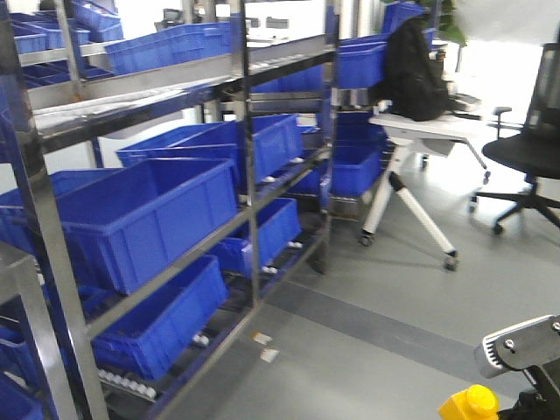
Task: Pick red and yellow blocks into blue bin
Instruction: 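Drive the base to the large blue bin holding both blocks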
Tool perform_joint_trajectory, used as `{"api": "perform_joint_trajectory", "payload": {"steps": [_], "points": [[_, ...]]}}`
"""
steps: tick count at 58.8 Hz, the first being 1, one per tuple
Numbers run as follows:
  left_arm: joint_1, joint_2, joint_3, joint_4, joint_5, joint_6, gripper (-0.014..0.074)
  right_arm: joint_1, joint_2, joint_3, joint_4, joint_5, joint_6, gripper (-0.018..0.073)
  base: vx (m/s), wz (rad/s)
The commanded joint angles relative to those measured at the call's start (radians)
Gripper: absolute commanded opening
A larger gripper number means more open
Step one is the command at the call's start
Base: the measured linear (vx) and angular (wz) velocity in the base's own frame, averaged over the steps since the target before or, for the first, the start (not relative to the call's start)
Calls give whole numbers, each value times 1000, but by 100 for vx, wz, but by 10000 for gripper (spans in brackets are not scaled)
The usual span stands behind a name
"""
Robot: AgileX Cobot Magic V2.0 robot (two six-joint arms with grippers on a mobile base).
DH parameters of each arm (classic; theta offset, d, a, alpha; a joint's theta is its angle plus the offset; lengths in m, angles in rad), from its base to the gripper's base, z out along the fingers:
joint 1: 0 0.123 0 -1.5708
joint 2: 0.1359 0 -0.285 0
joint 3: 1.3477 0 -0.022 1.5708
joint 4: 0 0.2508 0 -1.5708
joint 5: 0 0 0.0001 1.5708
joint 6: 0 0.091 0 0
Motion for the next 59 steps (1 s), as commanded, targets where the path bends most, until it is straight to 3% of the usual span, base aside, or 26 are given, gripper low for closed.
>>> {"api": "perform_joint_trajectory", "payload": {"steps": [1,27,59], "points": [[-2,5,-29,-23,-81,0,234,-1,-16,-29,-7,-62,-7,231,43,29],[-2,5,-29,-23,-81,0,234,-1,-16,-29,-7,-62,-7,231,39,42],[-2,5,-29,-23,-81,0,234,-1,-16,-29,-7,-62,-7,231,23,79]]}}
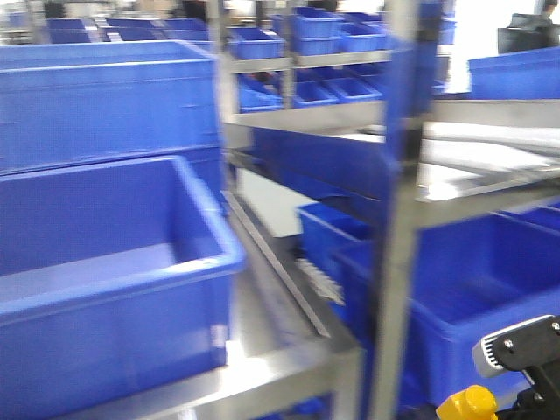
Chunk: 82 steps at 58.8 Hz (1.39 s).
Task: Pick red and yellow blocks into blue bin
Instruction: 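Drive the base to the large blue bin holding both blocks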
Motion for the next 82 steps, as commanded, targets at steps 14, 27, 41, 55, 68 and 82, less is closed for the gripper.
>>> {"api": "perform_joint_trajectory", "payload": {"steps": [14,27,41,55,68,82], "points": [[-2,5,-29,-23,-80,0,234,-1,-16,-29,-6,-61,-7,231,15,59],[-2,5,-29,-23,-79,0,234,-1,-16,-29,-6,-61,-7,231,10,41],[-2,5,-29,-23,-80,0,234,-1,-16,-29,-6,-61,-7,231,6,25],[-2,5,-29,-23,-80,0,234,-1,-16,-29,-6,-61,-7,231,3,19],[-2,5,-29,-23,-80,0,234,-1,-16,-29,-6,-61,-7,231,1,11],[-2,5,-29,-23,-80,0,234,-1,-16,-29,-6,-61,-7,231,0,1]]}}
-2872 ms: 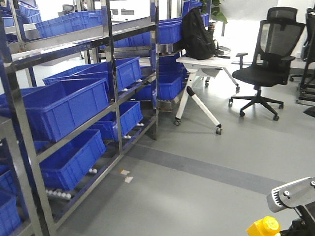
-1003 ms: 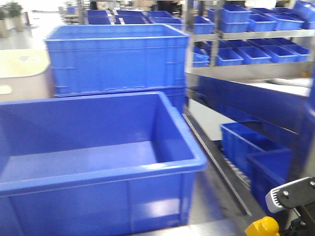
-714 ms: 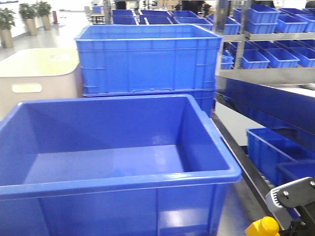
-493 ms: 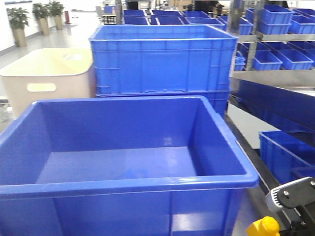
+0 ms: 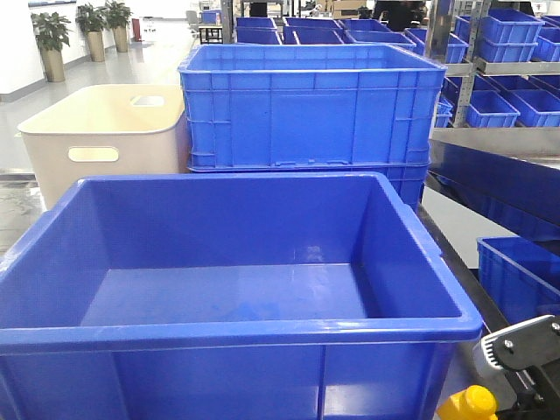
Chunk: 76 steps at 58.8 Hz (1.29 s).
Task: Pick red and yellow blocks into blue bin
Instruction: 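Drive the base to the large blue bin holding both blocks, then move the right gripper over the bin and release the yellow brick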
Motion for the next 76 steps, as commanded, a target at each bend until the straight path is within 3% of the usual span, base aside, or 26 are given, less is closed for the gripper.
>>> {"api": "perform_joint_trajectory", "payload": {"steps": [1,25,42,58,68,76], "points": [[-2,5,-29,-23,-80,0,234,-1,-16,-29,-6,-62,-7,231,0,0],[-2,5,-29,-23,-80,0,234,-1,-16,-29,-2,-55,-5,231,0,0],[-2,5,-29,-23,-80,0,234,-1,-81,-95,7,214,-24,231,0,0],[-2,5,-29,-23,-81,0,234,-1,-138,-353,78,281,-80,231,0,0],[-2,5,-29,-23,-88,0,234,-1,-4,-522,138,270,-179,232,0,0],[-2,5,-29,-23,-87,0,234,-1,167,-642,241,241,-267,237,0,0]]}}
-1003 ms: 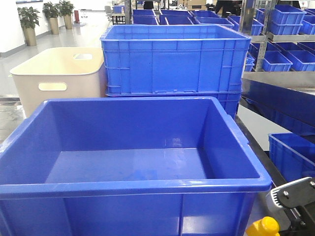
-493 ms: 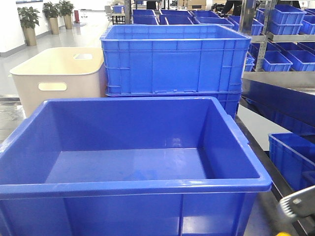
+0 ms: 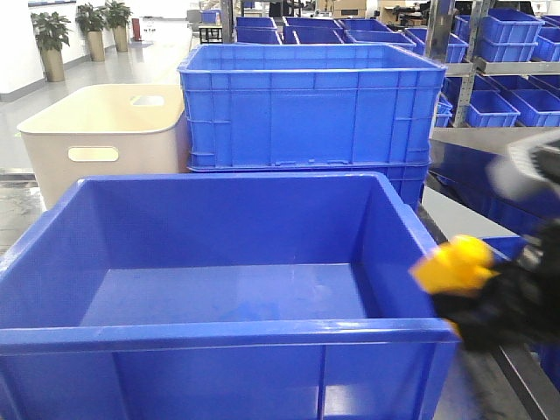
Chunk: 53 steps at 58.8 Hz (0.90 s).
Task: Pick red and yellow blocks into blue bin
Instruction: 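Move the right gripper over the bin and release the yellow brick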
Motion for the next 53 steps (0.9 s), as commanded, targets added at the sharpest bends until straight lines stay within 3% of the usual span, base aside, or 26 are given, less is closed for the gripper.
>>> {"api": "perform_joint_trajectory", "payload": {"steps": [1,12,27,34,46,53], "points": [[-2,5,-29,-23,-85,0,234,-1,87,-97,76,-91,-71,237,0,0],[-2,5,-29,-22,-87,0,234,-1,313,-249,166,-108,-183,245,0,0],[-2,5,-29,-22,-87,0,234,14,527,-427,182,-108,-183,269,0,0],[-2,5,-29,-22,-87,0,234,41,588,-470,166,-108,-200,347,0,0],[-2,5,-29,-21,-87,0,237,49,607,-482,161,-120,-204,571,0,0],[-2,5,-29,-21,-87,0,237,49,584,-482,160,-113,-205,626,0,0]]}}
